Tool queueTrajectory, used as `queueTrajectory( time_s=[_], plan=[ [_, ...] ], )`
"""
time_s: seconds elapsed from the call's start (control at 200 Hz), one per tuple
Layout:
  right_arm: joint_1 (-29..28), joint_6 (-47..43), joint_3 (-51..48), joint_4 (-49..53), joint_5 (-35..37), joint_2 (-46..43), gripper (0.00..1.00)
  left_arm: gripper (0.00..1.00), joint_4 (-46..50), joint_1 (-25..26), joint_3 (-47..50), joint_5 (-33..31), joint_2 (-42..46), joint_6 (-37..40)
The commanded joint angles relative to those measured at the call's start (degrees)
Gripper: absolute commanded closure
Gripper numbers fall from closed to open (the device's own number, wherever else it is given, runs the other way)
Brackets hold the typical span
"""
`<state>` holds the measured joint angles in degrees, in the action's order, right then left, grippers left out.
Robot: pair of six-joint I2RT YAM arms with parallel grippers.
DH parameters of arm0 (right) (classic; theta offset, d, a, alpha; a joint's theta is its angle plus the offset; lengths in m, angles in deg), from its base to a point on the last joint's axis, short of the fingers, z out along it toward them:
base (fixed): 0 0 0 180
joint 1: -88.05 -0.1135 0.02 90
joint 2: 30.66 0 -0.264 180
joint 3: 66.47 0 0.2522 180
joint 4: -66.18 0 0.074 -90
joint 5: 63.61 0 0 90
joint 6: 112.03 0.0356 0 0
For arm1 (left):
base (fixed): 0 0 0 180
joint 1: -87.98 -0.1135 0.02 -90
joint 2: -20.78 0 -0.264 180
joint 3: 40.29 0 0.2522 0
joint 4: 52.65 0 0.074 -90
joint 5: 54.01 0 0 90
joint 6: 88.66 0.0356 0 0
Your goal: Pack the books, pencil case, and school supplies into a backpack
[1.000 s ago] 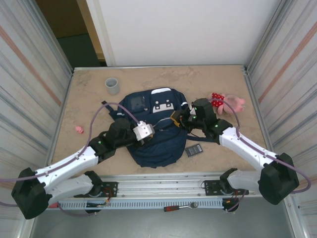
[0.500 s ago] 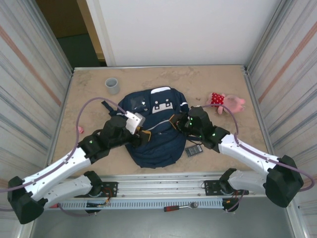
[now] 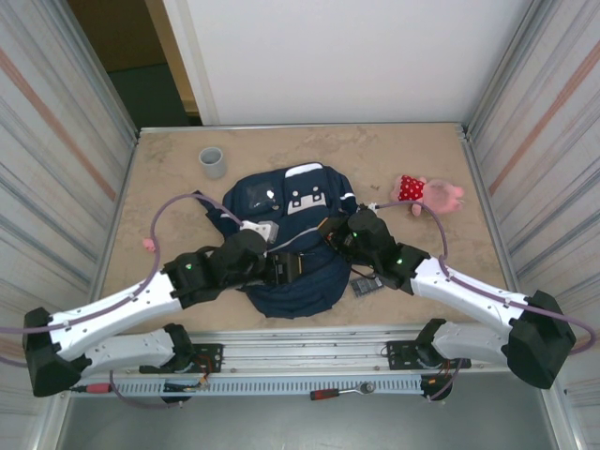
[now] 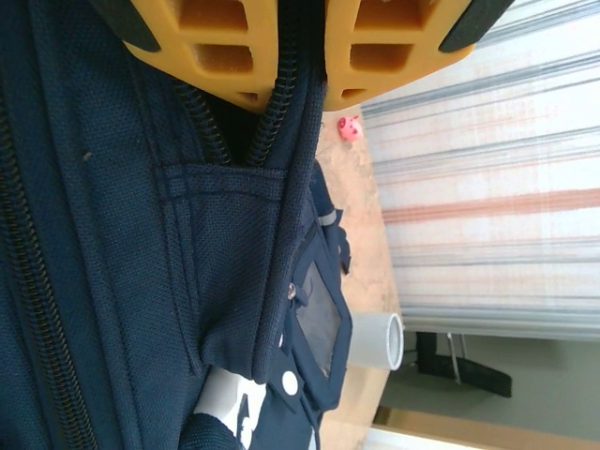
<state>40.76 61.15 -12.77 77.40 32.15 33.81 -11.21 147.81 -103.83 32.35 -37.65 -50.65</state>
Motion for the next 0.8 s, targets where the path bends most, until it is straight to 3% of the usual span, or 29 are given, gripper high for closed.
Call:
queueTrajectory(
  time_s=[0.0,0.361,0.792],
  plan=[
    [-0.54,-0.59,1.35,-3.51,3.03,-1.73,1.0,0.41,-2.25,0.42,-0.71,-1.02,-1.69,-11.17],
    [-1.02,-0.75,1.72,-4.02,2.51,-1.16,1.0,0.48,-13.0,0.86,1.7,1.06,-6.77,-25.15],
    [-1.59,-1.3,3.25,-3.93,0.96,-0.6,1.0,0.55,-13.7,0.88,-0.13,-0.62,-11.63,-29.34]
  ],
)
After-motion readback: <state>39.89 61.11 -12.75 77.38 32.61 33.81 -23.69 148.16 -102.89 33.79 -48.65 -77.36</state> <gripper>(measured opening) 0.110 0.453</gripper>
